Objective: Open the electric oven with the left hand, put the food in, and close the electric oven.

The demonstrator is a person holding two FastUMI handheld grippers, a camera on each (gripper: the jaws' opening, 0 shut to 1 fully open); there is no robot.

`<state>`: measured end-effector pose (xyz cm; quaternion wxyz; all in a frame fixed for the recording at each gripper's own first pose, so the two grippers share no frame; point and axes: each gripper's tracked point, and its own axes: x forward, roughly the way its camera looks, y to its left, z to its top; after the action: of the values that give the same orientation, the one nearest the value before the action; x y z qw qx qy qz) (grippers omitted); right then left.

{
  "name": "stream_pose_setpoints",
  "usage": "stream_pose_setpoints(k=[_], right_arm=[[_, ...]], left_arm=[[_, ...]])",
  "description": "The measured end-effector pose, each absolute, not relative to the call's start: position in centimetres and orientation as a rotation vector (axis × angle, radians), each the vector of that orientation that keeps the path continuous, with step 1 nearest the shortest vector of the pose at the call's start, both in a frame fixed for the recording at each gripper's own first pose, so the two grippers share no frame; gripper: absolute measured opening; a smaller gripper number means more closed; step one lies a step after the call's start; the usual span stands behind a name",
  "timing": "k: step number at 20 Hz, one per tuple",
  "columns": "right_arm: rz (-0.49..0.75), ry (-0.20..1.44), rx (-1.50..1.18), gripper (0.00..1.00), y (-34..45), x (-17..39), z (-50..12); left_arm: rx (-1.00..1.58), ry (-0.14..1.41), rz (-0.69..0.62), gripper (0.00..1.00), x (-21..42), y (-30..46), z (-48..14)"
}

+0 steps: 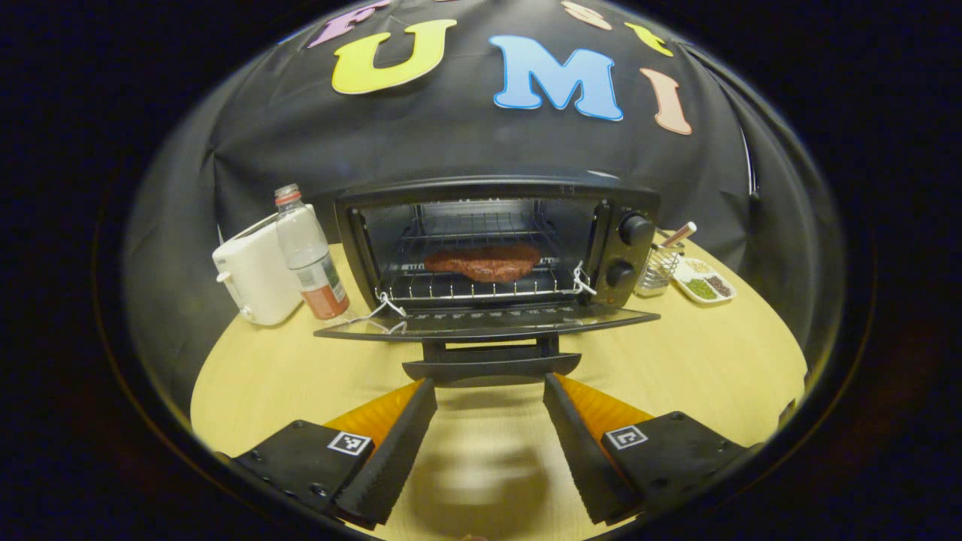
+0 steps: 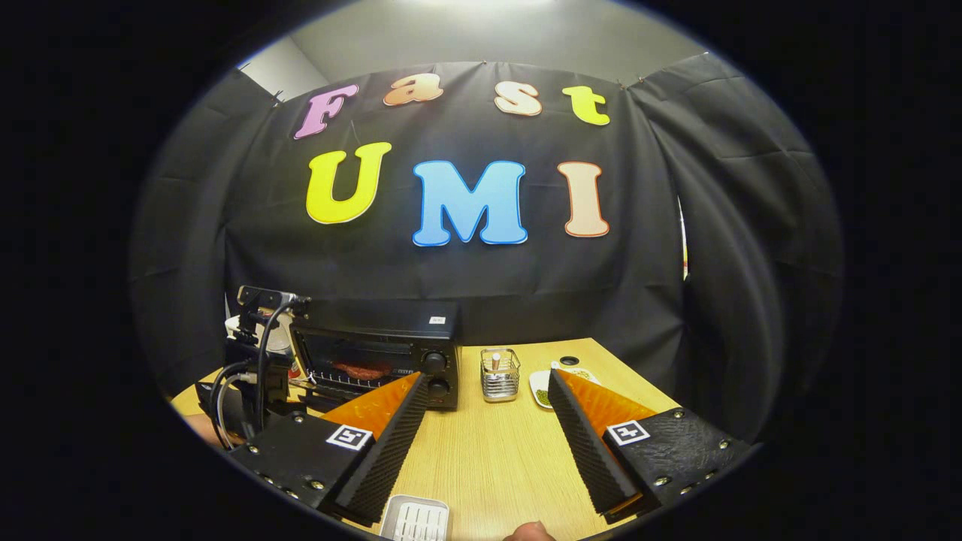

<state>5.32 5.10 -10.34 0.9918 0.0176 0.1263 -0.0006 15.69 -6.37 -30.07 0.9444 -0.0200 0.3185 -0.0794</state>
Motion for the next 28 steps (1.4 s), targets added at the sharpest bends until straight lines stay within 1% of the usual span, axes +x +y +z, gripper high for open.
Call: stream_pose_setpoints(k=[4, 5, 6, 13, 14, 17, 20, 23, 24, 28], right_arm=[[-0.002, 0.252, 0.032, 0.98, 5.1, 5.5, -10.2], [-0.003, 0.252, 0.032, 0.98, 4.9, 5.4, -10.2], [-0.004, 0.252, 0.031, 0.98, 4.9, 5.3, -10.2], [0.002, 0.264, 0.023, 0.98, 5.6, 6.0, -10.6], [0.002, 0.265, 0.027, 0.98, 5.7, 6.1, -10.6], [-0.008, 0.255, 0.032, 0.98, 5.8, 6.7, -10.6], [-0.022, 0.236, 0.042, 0.98, 5.5, 6.9, -9.9], [-0.026, 0.2, 0.05, 0.98, 4.9, 7.5, -8.8], [-0.022, 0.19, 0.055, 0.98, 4.6, 7.5, -8.4], [0.044, 0.17, 0.091, 0.98, 3.7, 6.1, -6.3]], left_arm=[[-0.052, 0.619, -0.159, 0.98, 16.1, -6.3, -29.0], [-0.053, 0.611, -0.158, 1.0, 16.2, -6.2, -28.7], [-0.056, 0.602, -0.157, 0.97, 16.4, -6.2, -28.4], [-0.06, 0.521, -0.164, 0.97, 18.5, -5.9, -25.6], [-0.064, 0.518, -0.161, 1.0, 18.8, -5.7, -25.4], [-0.073, 0.474, -0.15, 0.97, 20.0, -5.0, -23.8], [-0.08, 0.387, -0.154, 0.97, 20.7, -4.5, -21.1], [-0.085, 0.285, -0.16, 0.97, 19.6, -4.3, -16.9], [-0.084, 0.249, -0.165, 1.0, 19.1, -4.4, -15.4], [-0.074, 0.131, -0.165, 1.0, 15.4, -5.2, -9.3]])
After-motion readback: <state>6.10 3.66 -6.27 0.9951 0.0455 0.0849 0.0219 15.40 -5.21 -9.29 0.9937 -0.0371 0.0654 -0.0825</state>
